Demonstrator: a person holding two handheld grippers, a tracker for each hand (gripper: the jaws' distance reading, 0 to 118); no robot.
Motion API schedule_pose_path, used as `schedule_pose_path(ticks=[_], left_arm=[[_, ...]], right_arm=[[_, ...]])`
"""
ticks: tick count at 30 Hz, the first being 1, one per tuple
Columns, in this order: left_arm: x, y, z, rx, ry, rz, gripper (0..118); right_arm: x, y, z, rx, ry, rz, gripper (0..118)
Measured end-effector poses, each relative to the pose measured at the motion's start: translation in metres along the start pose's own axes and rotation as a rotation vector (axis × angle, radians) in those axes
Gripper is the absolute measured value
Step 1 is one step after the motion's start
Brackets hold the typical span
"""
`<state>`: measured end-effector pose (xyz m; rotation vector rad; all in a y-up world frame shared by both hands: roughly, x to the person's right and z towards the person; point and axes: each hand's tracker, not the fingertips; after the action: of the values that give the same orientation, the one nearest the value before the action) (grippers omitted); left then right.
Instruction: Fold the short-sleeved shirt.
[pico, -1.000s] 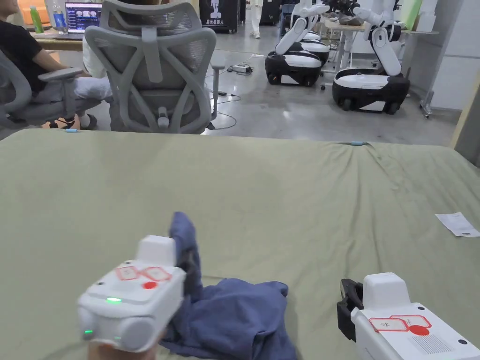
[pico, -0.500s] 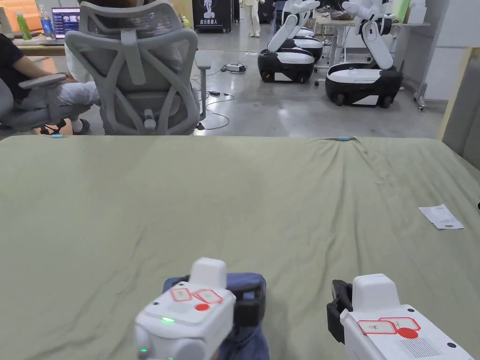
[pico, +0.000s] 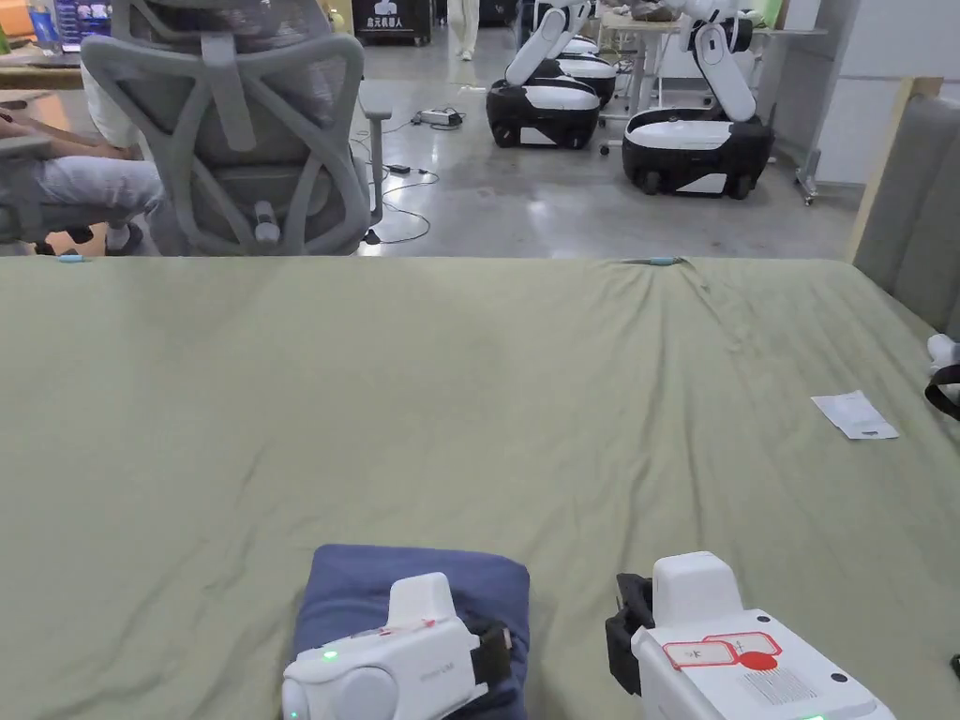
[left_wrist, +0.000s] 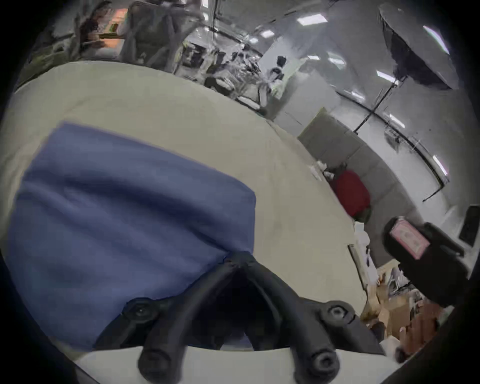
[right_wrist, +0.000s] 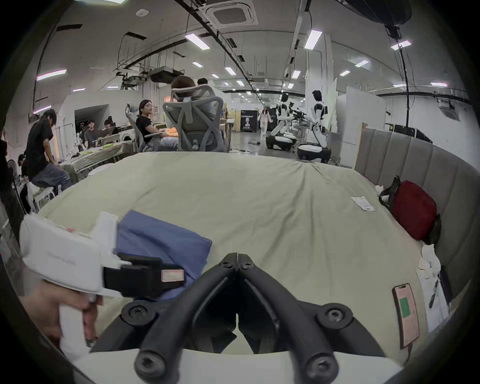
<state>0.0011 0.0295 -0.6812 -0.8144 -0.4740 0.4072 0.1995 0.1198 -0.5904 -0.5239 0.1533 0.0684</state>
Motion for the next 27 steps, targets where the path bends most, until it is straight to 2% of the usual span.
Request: schedule_pose_path(ticks=[3,5,7,9,11,12,13,15,16,18,19,20,21,22,23,25,26,27], left_arm=[[-0.011,0.003,0.002,0.002,-0.002,0.045,0],[-0.014,0.013,0.026,0.035,-0.016,0.015,0],[-0.021,0.025,0.061,0.112,-0.027,-0.015,0],[-0.041,0.034,0.095,0.167,-0.035,0.014,0],[-0.07,0.038,0.122,0.223,-0.027,0.078,0],[-0.088,0.039,0.132,0.233,-0.021,0.12,10],[-0.105,0.037,0.138,0.241,-0.02,0.164,35],[-0.137,0.031,0.143,0.226,-0.013,0.245,114],[-0.152,0.028,0.14,0.198,-0.016,0.296,118],[-0.172,0.02,0.133,0.209,-0.125,0.398,107],[-0.181,0.017,0.126,0.191,-0.186,0.472,107],[-0.187,0.014,0.117,0.174,-0.222,0.521,107],[-0.187,0.012,0.103,0.153,-0.258,0.549,103],[-0.185,0.011,0.09,0.109,-0.282,0.553,93],[-0.183,0.011,0.079,0.069,-0.309,0.531,89],[-0.162,0.015,0.054,0.015,-0.332,0.484,75],[-0.156,0.018,0.047,0.003,-0.258,0.439,60],[-0.155,0.022,0.046,0.028,-0.182,0.403,36]], right_arm=[[-0.005,-0.001,-0.005,-0.022,0.013,0.002,0],[-0.01,0.001,-0.012,-0.037,0.044,-0.007,0],[-0.016,0.003,-0.024,-0.047,0.119,-0.082,0],[-0.019,0.003,-0.04,-0.073,0.244,-0.214,0],[-0.026,0.003,-0.06,-0.086,0.306,-0.271,0],[-0.031,0.002,-0.072,-0.101,0.332,-0.291,0],[-0.034,-0.001,-0.084,-0.125,0.379,-0.336,0],[-0.037,-0.007,-0.104,-0.163,0.418,-0.424,0],[-0.038,-0.012,-0.112,-0.197,0.411,-0.437,0],[-0.036,-0.024,-0.127,-0.294,0.348,-0.42,0],[-0.033,-0.031,-0.133,-0.36,0.291,-0.408,0],[-0.029,-0.035,-0.135,-0.357,0.246,-0.403,0],[-0.025,-0.038,-0.132,-0.294,0.256,-0.43,0],[-0.024,-0.036,-0.128,-0.299,0.262,-0.439,0],[-0.027,-0.033,-0.127,-0.298,0.247,-0.412,0],[-0.043,-0.022,-0.121,-0.271,0.178,-0.227,0],[-0.051,-0.017,-0.118,-0.254,0.154,-0.175,0],[-0.06,-0.012,-0.115,-0.247,0.117,-0.116,0]])
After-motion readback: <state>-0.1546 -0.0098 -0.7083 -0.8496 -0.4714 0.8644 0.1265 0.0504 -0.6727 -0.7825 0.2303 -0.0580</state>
